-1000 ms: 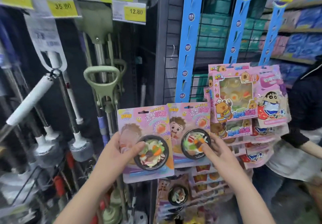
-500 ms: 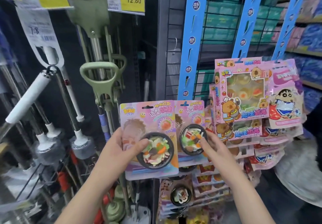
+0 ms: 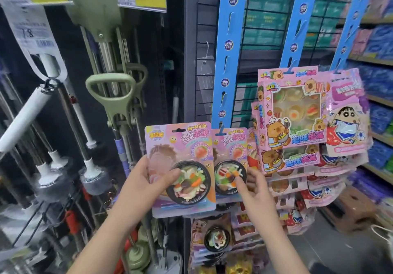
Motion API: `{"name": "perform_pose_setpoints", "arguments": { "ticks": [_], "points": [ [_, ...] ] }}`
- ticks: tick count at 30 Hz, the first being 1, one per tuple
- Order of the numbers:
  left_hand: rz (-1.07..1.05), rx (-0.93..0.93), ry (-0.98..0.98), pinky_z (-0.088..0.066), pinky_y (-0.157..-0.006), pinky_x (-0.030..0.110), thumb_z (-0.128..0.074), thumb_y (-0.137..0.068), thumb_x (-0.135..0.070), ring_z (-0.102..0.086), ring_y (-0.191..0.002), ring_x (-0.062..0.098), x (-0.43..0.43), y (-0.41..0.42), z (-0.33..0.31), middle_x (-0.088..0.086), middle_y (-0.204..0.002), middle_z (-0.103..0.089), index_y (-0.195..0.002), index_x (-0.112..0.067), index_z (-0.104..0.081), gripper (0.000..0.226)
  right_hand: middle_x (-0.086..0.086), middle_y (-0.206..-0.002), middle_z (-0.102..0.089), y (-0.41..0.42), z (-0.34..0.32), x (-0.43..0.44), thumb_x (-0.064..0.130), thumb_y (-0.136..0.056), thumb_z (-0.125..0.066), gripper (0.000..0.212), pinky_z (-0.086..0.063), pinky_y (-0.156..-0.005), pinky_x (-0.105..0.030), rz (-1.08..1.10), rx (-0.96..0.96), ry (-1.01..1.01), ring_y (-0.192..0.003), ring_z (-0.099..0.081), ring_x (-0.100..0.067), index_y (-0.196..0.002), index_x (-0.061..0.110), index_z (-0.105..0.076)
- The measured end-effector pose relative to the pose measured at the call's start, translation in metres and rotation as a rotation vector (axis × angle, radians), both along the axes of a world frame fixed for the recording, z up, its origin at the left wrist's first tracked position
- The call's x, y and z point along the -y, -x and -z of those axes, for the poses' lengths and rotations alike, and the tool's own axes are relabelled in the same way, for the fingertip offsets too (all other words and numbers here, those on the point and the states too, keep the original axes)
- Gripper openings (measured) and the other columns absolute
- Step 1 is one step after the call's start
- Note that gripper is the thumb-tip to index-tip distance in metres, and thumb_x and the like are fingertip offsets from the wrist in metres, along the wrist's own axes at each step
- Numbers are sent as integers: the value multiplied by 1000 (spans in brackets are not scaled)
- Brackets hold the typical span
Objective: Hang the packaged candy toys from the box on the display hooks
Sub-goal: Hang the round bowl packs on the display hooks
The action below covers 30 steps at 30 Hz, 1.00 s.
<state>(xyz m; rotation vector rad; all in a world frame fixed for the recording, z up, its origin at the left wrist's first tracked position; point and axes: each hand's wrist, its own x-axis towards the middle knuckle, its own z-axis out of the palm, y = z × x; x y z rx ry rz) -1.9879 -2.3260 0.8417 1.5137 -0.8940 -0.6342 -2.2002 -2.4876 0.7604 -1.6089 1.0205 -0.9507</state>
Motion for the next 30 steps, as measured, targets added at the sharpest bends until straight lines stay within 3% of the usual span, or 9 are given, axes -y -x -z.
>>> {"name": "perform_pose_setpoints", "arguments": {
  "ticks": [5, 9, 11, 14, 17, 20, 23, 26, 30],
  "points": [
    [21, -3, -1, -54, -103, 47, -84, -77, -44, -75, -106, 15, 2, 6, -2, -6, -115, -78, -122, -27, -62, 53, 12, -129, -57, 4, -1, -5, 47, -91, -67, 47, -47, -93, -18, 68, -42, 82, -115, -57, 0, -132, 38, -47],
    [34, 5, 4, -54, -103, 49, -88, -77, -46, -75, -106, 15, 8, 10, -5, -5, -115, -78, -120, -28, -63, 53, 17, -128, -56, 14, -14, -12, 48, -93, -65, 45, -48, -105, -36, 130, -107, 193, -118, -56, -3, -134, 37, -49],
    [42, 4, 14, -54, -103, 48, -84, -76, -44, -75, -106, 15, 12, 13, -7, -5, -114, -78, -121, -27, -62, 52, 25, -125, -58, 19, -28, -19, 51, -94, -61, 40, -48, -102, -32, 125, -95, 245, -117, -56, 2, -131, 40, -53],
    [73, 8, 24, -54, -102, 47, -83, -77, -43, -75, -106, 14, 21, 21, -15, -6, -114, -78, -121, -28, -62, 50, 30, -114, -63, 21, -54, -28, 50, -91, -60, 35, -49, -90, -13, -18, 23, 190, -108, -59, 11, -126, 47, -54],
    [96, 14, 37, -57, -100, 47, -83, -79, -41, -76, -103, 13, 34, 31, -24, -6, -111, -79, -119, -26, -63, 47, 24, -120, -62, 17, -68, -30, 47, -86, -64, 55, -45, -81, -1, -195, 79, 104, -105, -59, 16, -137, 47, -43],
    [87, 54, 64, -58, -97, 43, -83, -82, -38, -76, -98, 8, 47, 41, -32, -10, -106, -79, -115, -26, -62, 40, 30, -134, -51, 13, -69, -25, 47, -87, -70, 64, -43, -82, 2, -224, 106, 104, -110, -52, 25, -140, 58, -35],
    [100, 78, 91, -58, -98, 42, -81, -85, -43, -75, -99, 6, 56, 45, -40, -11, -107, -78, -116, -29, -60, 40, 23, -146, -50, 13, -70, -15, 48, -89, -69, 67, -44, -100, -12, -191, 153, 120, -127, -51, 11, -144, 61, -34],
    [131, 97, 115, -55, -103, 43, -78, -86, -49, -72, -108, 5, 64, 45, -46, -13, -115, -75, -124, -34, -56, 47, 23, -144, -51, 12, -79, -4, 43, -90, -67, 71, -48, -93, -7, -168, 211, 125, -123, -54, 12, -151, 50, -33],
    [112, 111, 140, -56, -101, 43, -77, -88, -45, -72, -106, 6, 73, 45, -50, -11, -114, -75, -123, -35, -57, 42, 42, -137, -44, 10, -90, 4, 44, -92, -61, 64, -43, -90, 0, -168, 224, 160, -120, -45, 26, -150, 51, -34]
  ]
}}
